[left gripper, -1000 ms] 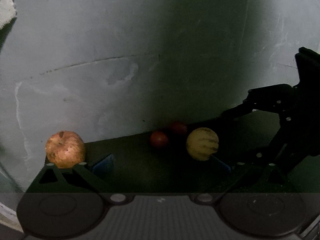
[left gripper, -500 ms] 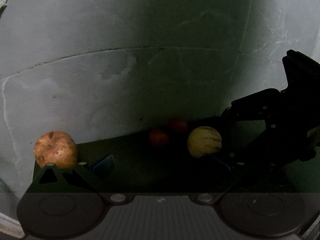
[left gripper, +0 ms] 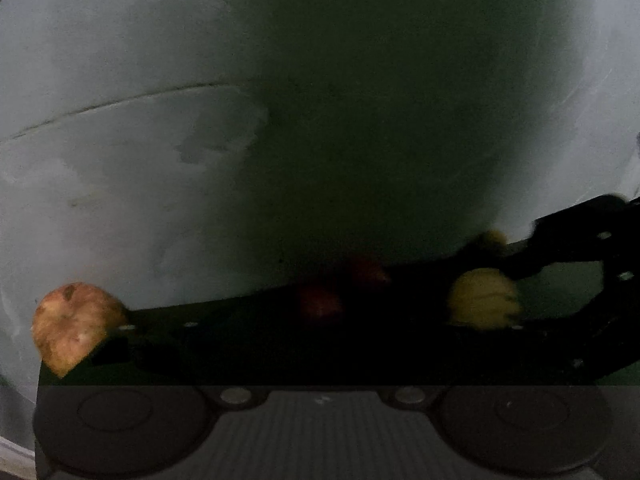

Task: Organize fruits
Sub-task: 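Grasp the red tomato with the left tool while the right tool grasps the striped pepino melon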

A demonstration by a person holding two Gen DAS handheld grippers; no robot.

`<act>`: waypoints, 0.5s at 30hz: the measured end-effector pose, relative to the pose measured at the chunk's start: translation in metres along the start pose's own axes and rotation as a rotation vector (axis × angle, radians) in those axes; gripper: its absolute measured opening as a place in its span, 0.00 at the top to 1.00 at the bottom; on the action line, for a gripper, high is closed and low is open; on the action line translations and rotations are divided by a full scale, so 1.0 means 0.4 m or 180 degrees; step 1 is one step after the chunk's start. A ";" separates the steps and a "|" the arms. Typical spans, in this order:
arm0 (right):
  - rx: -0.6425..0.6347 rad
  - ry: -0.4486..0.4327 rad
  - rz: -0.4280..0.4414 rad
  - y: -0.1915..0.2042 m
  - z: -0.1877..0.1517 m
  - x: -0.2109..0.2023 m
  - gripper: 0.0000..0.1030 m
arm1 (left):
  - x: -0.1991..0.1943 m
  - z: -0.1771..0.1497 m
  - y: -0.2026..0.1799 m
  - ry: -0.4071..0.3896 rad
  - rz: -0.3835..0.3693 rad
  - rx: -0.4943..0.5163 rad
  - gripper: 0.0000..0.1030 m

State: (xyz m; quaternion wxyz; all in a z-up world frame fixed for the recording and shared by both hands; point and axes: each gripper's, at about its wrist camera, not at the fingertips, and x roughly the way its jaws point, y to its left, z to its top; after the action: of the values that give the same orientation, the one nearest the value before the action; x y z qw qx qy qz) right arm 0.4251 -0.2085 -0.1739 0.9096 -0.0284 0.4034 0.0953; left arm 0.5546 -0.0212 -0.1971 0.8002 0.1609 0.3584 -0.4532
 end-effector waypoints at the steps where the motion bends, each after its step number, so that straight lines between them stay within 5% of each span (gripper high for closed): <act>1: 0.0004 0.0001 -0.0010 -0.004 -0.004 -0.006 0.48 | 0.011 0.002 -0.006 0.0022 0.0015 0.0027 0.30; 3: 0.0019 0.0002 -0.0011 -0.009 -0.008 -0.019 0.48 | 0.028 0.003 -0.019 0.0059 0.0065 0.0100 0.34; 8: 0.0029 -0.0042 0.0014 -0.007 -0.006 -0.037 0.48 | 0.048 -0.004 -0.035 0.0137 0.0190 0.0238 0.68; 15: 0.0080 -0.0144 0.0143 -0.005 -0.002 -0.084 0.48 | 0.006 -0.004 -0.046 0.0146 0.0426 0.0116 0.68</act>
State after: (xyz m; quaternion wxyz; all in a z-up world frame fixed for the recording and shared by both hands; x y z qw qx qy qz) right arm 0.4028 -0.2156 -0.1497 0.9164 -0.0057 0.3844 0.1113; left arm 0.5392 -0.0317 -0.1987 0.8172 0.2094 0.3567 -0.4014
